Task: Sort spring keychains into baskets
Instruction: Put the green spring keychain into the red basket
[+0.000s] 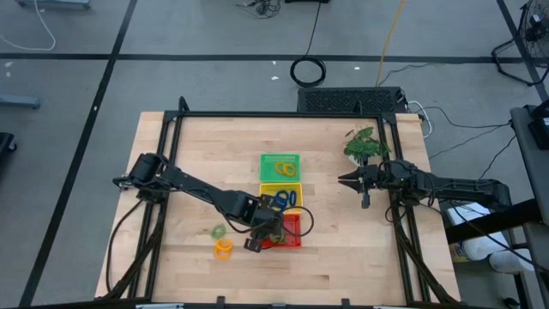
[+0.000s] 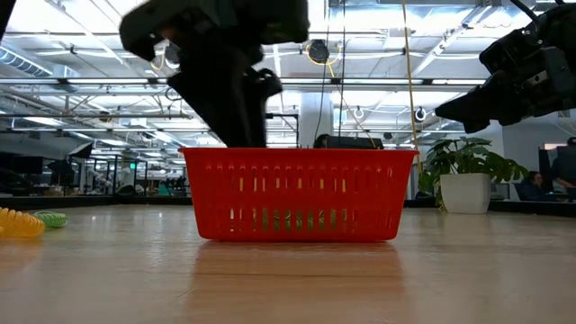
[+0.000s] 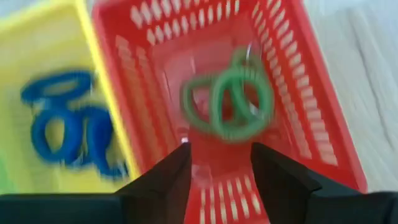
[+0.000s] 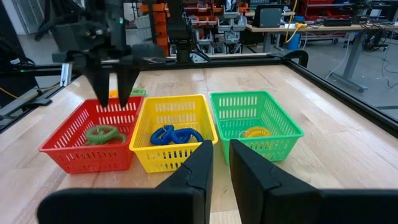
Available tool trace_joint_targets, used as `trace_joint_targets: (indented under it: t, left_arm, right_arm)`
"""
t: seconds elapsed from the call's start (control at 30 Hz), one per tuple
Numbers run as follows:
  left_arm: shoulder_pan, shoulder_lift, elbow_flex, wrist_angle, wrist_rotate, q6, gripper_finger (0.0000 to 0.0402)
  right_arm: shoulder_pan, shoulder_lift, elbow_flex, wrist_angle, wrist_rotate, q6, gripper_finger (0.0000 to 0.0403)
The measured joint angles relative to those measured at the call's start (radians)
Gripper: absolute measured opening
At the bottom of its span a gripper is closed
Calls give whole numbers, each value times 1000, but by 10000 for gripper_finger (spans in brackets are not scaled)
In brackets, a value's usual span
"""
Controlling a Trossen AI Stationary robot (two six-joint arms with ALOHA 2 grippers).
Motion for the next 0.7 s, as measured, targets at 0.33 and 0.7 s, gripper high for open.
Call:
trace_joint_targets:
  t: [0.33,0.7]
  left_arm:
    - [-18,-116,0,-243,0,-175,186]
    - [-82,-287,-311,-128,-33,-402,186]
  right_arm:
    - [0,0,0,0,0,0,38]
    - [0,0,0,0,0,0,38]
